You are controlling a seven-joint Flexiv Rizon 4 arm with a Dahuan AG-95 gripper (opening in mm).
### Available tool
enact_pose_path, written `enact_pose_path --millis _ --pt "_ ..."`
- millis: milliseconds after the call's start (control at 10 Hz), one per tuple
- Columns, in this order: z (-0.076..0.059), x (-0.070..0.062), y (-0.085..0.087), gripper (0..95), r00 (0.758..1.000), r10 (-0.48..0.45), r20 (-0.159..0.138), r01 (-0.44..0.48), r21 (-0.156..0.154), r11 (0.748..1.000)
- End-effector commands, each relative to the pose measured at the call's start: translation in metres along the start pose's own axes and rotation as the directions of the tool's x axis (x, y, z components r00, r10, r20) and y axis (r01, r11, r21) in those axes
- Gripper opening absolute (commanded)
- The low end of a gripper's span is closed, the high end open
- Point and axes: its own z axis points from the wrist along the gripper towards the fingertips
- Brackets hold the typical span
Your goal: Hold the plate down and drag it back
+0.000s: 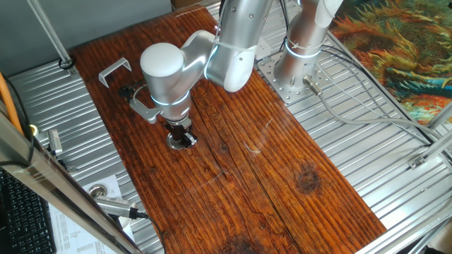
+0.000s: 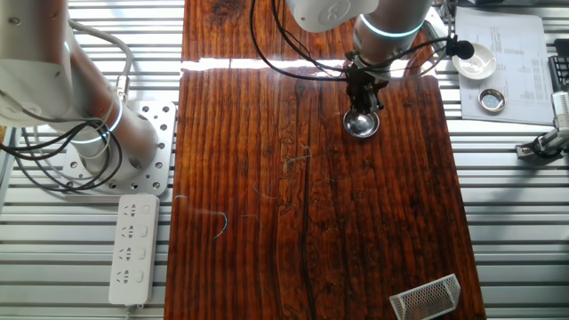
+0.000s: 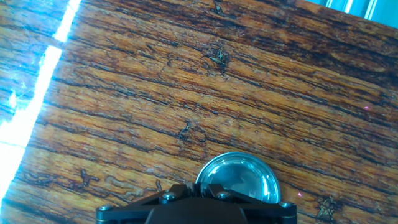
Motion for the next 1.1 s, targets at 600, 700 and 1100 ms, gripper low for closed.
enact_pose_path --millis 600,700,1100 --pt "0.015 -0.005 0.016 0.0 1.0 0.002 0.013 -0.002 0.006 1.0" --pt "0.016 -0.006 0.017 0.0 1.0 0.006 0.015 -0.006 0.001 1.0" --pt "0.019 -0.01 0.03 0.0 0.999 0.027 0.019 -0.027 0.005 1.0"
